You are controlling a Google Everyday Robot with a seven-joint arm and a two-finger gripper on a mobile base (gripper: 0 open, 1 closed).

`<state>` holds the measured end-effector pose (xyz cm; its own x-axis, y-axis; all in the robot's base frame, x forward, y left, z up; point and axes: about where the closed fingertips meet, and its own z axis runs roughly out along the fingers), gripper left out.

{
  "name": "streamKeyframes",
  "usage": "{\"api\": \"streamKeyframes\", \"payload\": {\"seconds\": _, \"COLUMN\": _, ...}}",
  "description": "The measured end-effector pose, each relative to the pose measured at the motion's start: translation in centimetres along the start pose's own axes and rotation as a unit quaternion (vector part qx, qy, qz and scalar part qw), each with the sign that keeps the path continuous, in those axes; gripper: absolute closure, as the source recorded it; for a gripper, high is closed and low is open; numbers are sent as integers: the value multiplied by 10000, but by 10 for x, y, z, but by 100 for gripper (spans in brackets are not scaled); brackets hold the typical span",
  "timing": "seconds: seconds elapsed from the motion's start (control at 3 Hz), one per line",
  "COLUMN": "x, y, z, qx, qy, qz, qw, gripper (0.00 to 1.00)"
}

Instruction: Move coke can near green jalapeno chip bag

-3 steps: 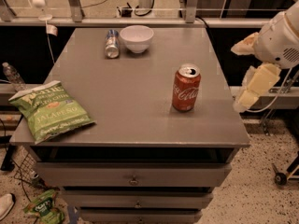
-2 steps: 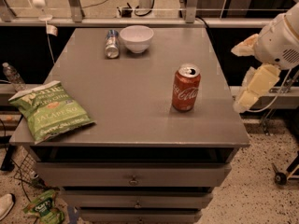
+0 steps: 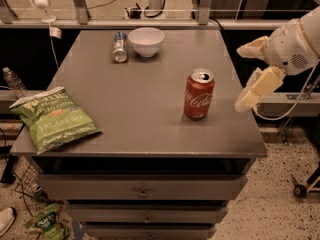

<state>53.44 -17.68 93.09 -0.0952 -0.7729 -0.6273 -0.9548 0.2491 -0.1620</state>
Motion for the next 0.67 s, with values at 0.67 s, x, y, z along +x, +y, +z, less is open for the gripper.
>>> {"api": "streamKeyframes", "payload": {"seconds": 0.67, "x": -30, "y": -5, "z": 32, "qx": -343, "qy": -502, "qz": -41, "qw": 9981, "gripper": 0}}
